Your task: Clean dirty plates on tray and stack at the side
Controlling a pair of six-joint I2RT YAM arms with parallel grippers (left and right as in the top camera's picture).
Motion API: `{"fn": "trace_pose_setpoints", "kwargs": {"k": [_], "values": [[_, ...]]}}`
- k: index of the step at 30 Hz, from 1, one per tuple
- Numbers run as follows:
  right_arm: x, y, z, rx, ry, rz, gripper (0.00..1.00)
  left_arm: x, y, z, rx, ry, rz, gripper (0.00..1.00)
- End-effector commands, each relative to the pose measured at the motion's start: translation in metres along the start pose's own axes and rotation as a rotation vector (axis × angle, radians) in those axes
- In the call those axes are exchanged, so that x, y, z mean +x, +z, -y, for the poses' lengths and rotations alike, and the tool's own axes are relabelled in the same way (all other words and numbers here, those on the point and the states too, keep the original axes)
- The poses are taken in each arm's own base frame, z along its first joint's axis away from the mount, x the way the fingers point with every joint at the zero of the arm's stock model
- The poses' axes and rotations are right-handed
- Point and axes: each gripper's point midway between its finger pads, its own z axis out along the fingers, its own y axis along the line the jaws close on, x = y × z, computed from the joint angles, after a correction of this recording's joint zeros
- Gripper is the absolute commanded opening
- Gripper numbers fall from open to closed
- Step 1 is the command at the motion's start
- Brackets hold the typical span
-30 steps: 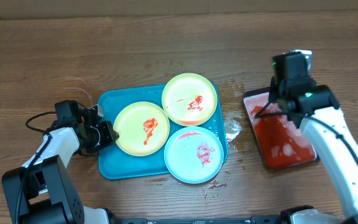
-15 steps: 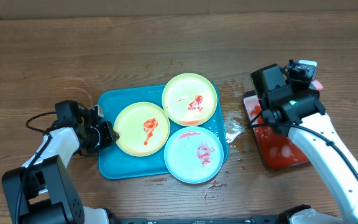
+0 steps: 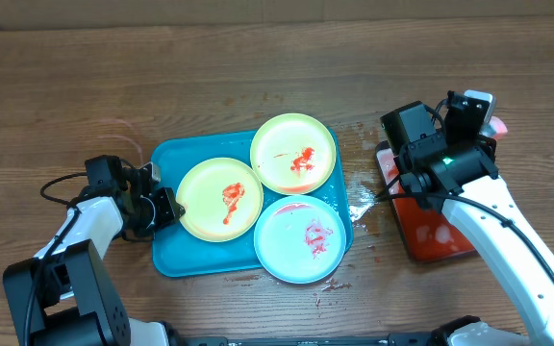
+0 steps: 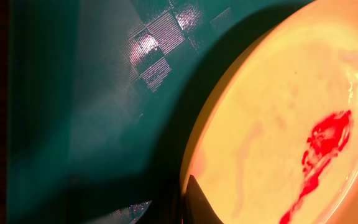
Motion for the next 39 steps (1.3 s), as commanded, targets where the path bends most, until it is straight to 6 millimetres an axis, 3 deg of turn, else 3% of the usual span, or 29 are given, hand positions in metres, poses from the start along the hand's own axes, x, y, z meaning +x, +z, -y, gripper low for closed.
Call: {"fn": "trace_pose_setpoints", "kwargs": {"k": [1,23,25,29,32,34,36,39], "values": [[-0.014,-0.007,0.011,0.025,0.056,0.049,0.04,0.012,0.007,-0.006,-0.014,-0.03,-0.042,0.04],[-0.014,-0.007,0.006,0.002,0.07,0.042,0.04,0.012,0.007,-0.006,-0.014,-0.03,-0.042,0.04],[-0.004,-0.007,-0.019,-0.139,0.092,-0.038,0.04,0.012,0.007,-0.006,-0.016,-0.03,-0.042,0.04],[0.035,-0.023,-0.076,-0.494,0.13,-0.32,0.04,0.012,0.007,-0.007,-0.018,-0.03,-0.042,0.04],[0.044,-0.038,-0.097,-0.651,0.096,-0.396,0.04,0.012,0.007,-0.007,-0.019,-0.03,-0.042,0.04],[0.046,-0.062,-0.118,-0.852,-0.077,-0.367,0.04,0.012,0.007,-0.007,-0.019,-0.027,-0.042,0.04],[0.051,-0.101,-0.141,-1.113,-0.255,-0.326,0.04,0.012,0.007,-0.007,-0.022,-0.026,-0.042,0.04],[0.056,-0.146,-0.157,-1.356,-0.343,-0.303,0.04,0.011,0.007,-0.009,-0.034,-0.026,-0.04,0.04]]}}
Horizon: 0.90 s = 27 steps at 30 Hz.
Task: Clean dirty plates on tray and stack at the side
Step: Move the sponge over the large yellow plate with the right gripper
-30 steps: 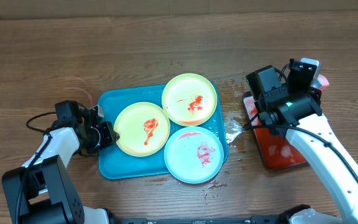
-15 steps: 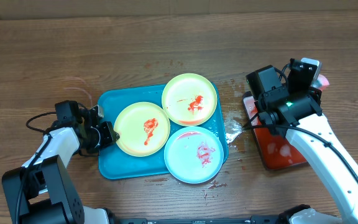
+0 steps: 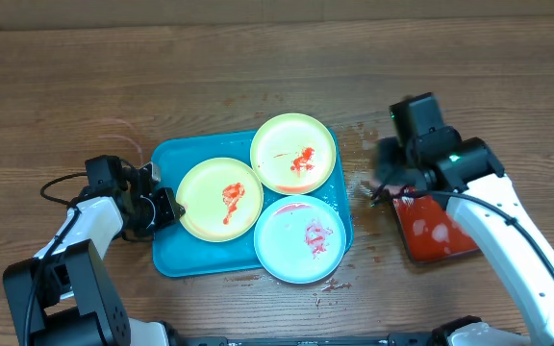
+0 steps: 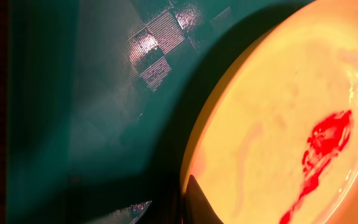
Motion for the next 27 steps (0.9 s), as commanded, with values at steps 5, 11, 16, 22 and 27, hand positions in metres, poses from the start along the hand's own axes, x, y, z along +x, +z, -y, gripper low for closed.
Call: {"fn": "trace_pose_setpoints", "kwargs": {"k": [5,11,16,22,27], "values": [[0.021,-0.04,-0.127,-0.622,-0.311,-0.031,0.04,0.01,0.005,-0.032,-0.168,-0.09,-0.026,0.04],[0.025,-0.037,-0.17,-0.728,-0.349,-0.028,0.04,0.007,-0.003,-0.056,-0.318,-0.203,0.007,0.04],[0.039,-0.013,-0.202,-0.79,-0.366,-0.093,0.04,0.004,-0.01,-0.065,-0.383,-0.229,0.013,0.05],[0.06,0.014,-0.258,-0.947,-0.425,-0.135,0.04,0.006,-0.009,-0.061,-0.382,-0.206,0.001,0.04],[0.07,0.037,-0.295,-0.99,-0.418,-0.118,0.04,0.008,-0.003,-0.048,-0.363,-0.106,-0.026,0.05]]}}
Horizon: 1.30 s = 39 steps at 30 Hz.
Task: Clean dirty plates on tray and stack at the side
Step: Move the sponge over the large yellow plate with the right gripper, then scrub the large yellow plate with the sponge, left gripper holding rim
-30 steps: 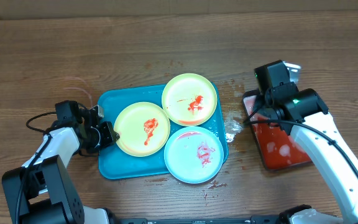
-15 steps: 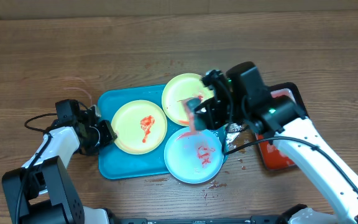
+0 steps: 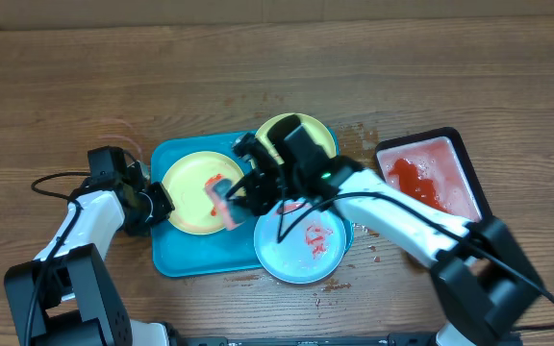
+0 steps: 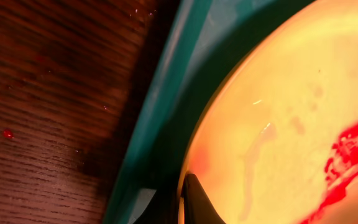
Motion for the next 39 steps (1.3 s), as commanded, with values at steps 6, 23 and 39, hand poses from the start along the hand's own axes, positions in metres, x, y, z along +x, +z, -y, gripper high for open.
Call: {"fn": "trace_pose_setpoints", "kwargs": {"k": [6,23,39], "values": [[-0.013,0.029,-0.006,-0.014,0.01,0.058,0.04,0.024,0.017,0.003,-0.057,0.198,-0.072,0.05],[0.019,0.053,0.112,0.44,0.317,0.102,0.04,0.036,0.017,0.026,0.067,0.318,-0.111,0.05],[0.06,0.093,0.052,0.104,0.121,-0.122,0.04,0.034,0.017,0.029,0.08,0.32,-0.103,0.04]]}}
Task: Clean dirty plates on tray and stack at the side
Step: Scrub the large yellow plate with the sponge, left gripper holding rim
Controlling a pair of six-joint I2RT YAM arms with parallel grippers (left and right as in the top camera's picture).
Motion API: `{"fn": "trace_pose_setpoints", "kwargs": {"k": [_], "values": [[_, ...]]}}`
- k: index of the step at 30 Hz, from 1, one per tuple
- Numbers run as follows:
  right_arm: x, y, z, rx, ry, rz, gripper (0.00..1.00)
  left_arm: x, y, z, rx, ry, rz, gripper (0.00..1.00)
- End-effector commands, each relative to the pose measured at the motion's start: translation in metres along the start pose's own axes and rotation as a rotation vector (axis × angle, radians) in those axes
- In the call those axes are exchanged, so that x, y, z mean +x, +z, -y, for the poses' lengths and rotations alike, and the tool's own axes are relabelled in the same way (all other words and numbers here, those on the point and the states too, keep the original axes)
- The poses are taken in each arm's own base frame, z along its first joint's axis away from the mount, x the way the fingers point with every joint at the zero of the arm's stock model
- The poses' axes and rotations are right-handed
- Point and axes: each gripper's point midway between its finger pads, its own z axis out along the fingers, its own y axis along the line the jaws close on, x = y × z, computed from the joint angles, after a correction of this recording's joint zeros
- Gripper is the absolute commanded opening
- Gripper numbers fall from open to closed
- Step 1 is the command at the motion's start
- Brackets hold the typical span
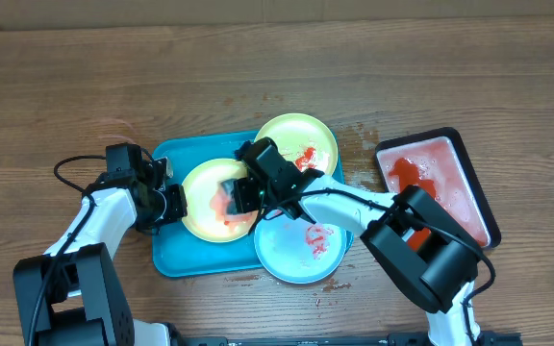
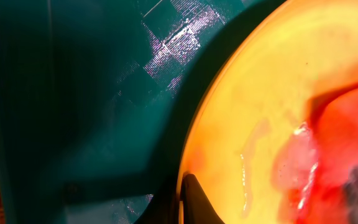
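A teal tray carries three dirty plates. The left yellow plate has its left rim pinched by my left gripper, which is shut on it. In the left wrist view one dark finger lies over that plate at its rim. My right gripper is shut on a wet red sponge pressed onto the plate's middle, and the sponge covers the stain. The far yellow plate and the light blue plate both show red smears.
A black basin with red water stands at the right of the table. Drops and red specks lie on the wood between the tray and the basin. My right arm reaches across the far yellow and blue plates. Bare wood surrounds the tray.
The sponge, held just over the left plate before, now presses on the plate's stain. My left gripper and the plate have shifted a little to the right, further into the tray.
My left gripper held the left yellow plate's rim throughout. My right gripper was over the basin at the right for the first two moments. Then it was across the tray with the red sponge, the plate pulled towards the tray's left edge. Now the sponge is on the plate.
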Motion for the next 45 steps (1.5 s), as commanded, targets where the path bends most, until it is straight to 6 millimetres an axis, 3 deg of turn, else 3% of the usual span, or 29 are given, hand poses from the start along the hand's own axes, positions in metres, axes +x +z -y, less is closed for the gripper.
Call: {"fn": "trace_pose_setpoints", "kwargs": {"k": [1,6,9,16,22,26,28,34,38,41,45], "values": [[0.045,0.01,-0.043,-0.212,-0.197,-0.151,0.04,0.019,0.012,0.003,0.026,0.021,-0.065,0.04],[0.065,0.013,-0.051,-0.211,-0.201,-0.206,0.04,0.019,0.012,0.004,0.03,0.021,-0.064,0.04],[0.063,0.013,-0.047,-0.196,-0.188,-0.204,0.04,0.018,0.012,0.004,0.031,0.021,-0.063,0.05],[0.017,0.016,0.005,0.092,-0.063,0.001,0.04,0.018,0.012,0.005,0.038,0.021,-0.063,0.04],[-0.015,0.01,0.026,0.24,-0.087,0.16,0.04,0.018,0.012,0.009,0.06,0.021,-0.062,0.05],[-0.022,0.007,0.032,0.283,-0.14,0.191,0.04,0.018,0.012,0.009,0.063,0.02,-0.062,0.04],[-0.026,0.001,0.046,0.372,-0.165,0.212,0.04,0.018,0.012,0.009,0.063,0.02,-0.063,0.05],[-0.02,-0.016,0.08,0.591,-0.258,0.167,0.04,0.018,0.012,0.009,0.063,0.02,-0.064,0.05],[-0.01,-0.021,0.086,0.646,-0.348,0.069,0.04,0.018,0.012,0.009,0.063,0.02,-0.062,0.04],[0.004,-0.018,0.076,0.602,-0.417,-0.034,0.04,0.018,0.012,0.009,0.063,0.02,-0.063,0.04],[0.036,-0.004,0.038,0.368,-0.504,-0.192,0.04,0.017,0.012,0.009,0.063,0.02,-0.059,0.05]]}}
